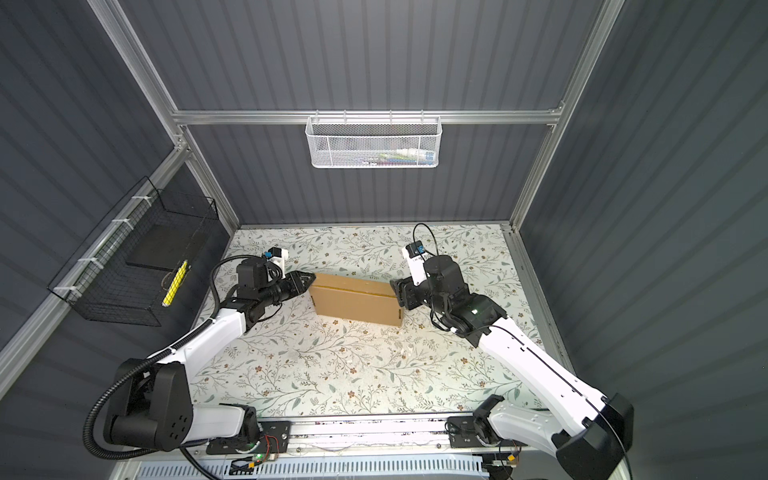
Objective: Fold the paper box
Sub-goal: 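Open the right gripper and draw it back from the box end, then lower the open right gripper onto the box end's top edge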
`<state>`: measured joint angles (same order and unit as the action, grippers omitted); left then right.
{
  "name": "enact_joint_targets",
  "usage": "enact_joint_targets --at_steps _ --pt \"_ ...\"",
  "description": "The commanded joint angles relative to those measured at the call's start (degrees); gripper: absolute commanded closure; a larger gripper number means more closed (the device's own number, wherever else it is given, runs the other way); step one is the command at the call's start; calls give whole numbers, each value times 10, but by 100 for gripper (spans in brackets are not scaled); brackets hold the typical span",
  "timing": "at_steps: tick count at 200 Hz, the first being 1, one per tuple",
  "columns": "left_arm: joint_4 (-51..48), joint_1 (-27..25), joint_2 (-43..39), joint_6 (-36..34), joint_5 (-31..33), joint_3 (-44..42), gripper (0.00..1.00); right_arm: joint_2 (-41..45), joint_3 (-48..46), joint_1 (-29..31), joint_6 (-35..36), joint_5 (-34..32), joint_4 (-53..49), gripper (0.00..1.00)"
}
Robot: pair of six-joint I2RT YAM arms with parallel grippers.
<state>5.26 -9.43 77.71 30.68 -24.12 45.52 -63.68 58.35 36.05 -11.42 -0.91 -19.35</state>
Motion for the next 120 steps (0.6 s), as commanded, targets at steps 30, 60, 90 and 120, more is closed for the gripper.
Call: enact_joint_targets --at_steps 30,60,90,120 --pt "-40 2 7 -1 3 -10 66 0 -20 -11 -97 -8 11 34" --pt "-42 2 8 -3 1 -8 66 0 -35 -22 -131 5 24 36" --pt "-41 2 8 -3 0 -9 65 -19 -55 -32 -158 11 40 39" --pt "-43 2 5 -2 0 -9 65 -28 -65 -38 -173 23 51 41"
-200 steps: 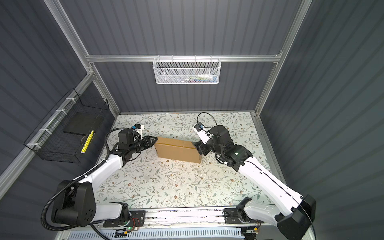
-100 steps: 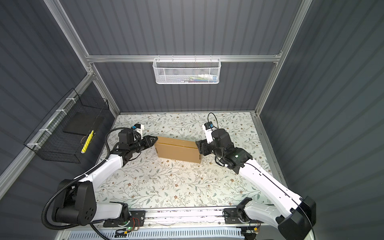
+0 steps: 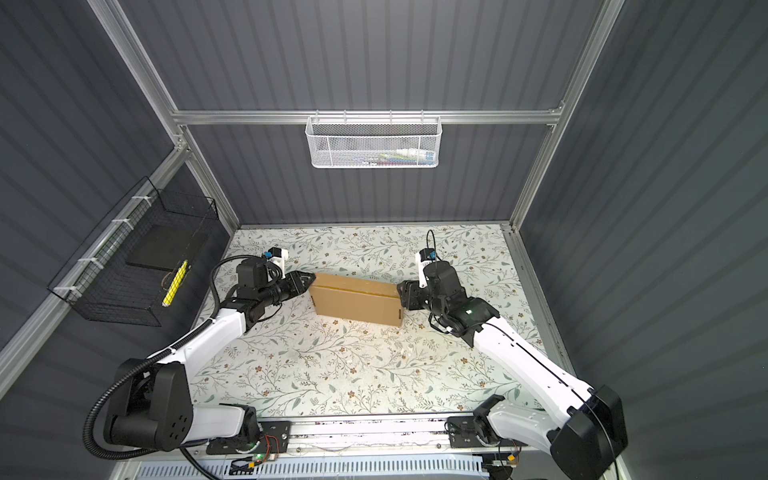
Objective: Fold the paper box
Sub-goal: 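Lower the open right gripper onto the box end's top edge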
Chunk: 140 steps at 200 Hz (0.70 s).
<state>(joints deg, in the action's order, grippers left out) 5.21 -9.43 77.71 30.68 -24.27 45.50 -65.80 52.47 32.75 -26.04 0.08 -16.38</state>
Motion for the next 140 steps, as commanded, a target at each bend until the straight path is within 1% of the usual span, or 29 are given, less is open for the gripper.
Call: enact_joint_targets --at_steps 1,140 --pt "-43 2 5 -2 2 -9 65 -7 -6 -5 -27 13 22 41" --pt "-46 2 2 -4 5 -11 65 -50 -22 -24 -42 50 57 47"
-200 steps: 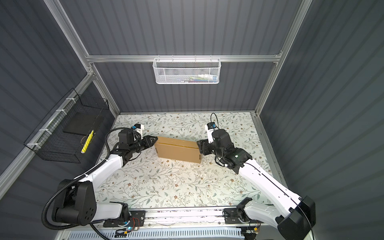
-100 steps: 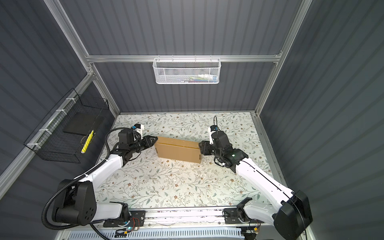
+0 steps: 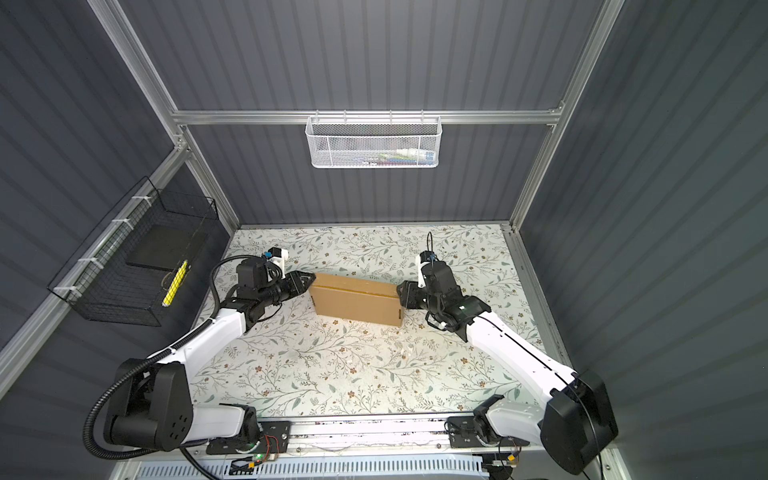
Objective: Fold the paper box
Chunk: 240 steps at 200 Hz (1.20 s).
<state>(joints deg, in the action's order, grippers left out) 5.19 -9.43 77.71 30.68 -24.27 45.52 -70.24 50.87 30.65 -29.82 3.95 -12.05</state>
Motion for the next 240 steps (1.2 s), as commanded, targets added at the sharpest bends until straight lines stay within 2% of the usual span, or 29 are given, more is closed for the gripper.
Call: enact_joint_targets --at_steps 1,240 --pt "-46 2 2 -4 5 -11 65 -6 -6 -3 -4 11 14 47" --pt "-54 2 -11 -7 7 -10 60 -47 -37 -8 -23 40 52 60"
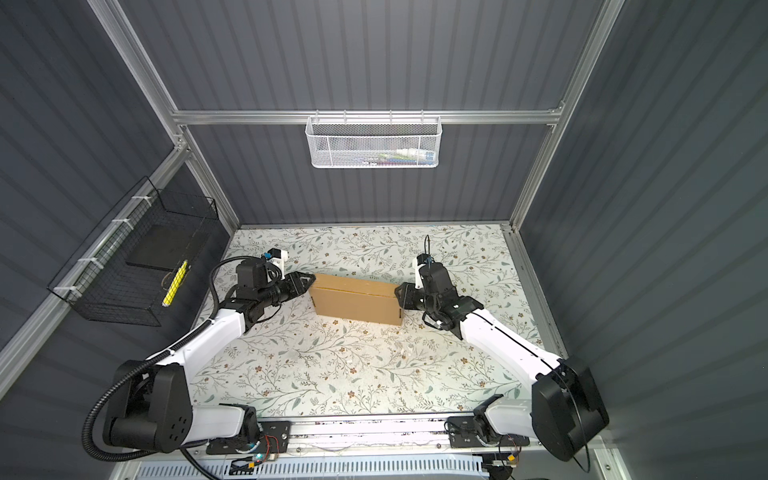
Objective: Fold the paper box
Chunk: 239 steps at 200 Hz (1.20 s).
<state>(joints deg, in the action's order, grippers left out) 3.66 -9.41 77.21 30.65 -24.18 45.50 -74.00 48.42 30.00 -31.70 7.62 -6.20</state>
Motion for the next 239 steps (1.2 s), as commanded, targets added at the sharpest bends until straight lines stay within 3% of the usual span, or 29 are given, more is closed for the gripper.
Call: enact_joint_targets --at_steps 1,165,239 --pt "-39 2 -6 -7 6 -10 60 -10 -13 -1 -4 3 -6 60" --pt "-89 2 -18 -22 8 66 49 -12 -23 -10 -6 8 -2 73" --pt "-124 4 -36 -37 -12 89 53 -16 -18 -12 -2 12 -4 75"
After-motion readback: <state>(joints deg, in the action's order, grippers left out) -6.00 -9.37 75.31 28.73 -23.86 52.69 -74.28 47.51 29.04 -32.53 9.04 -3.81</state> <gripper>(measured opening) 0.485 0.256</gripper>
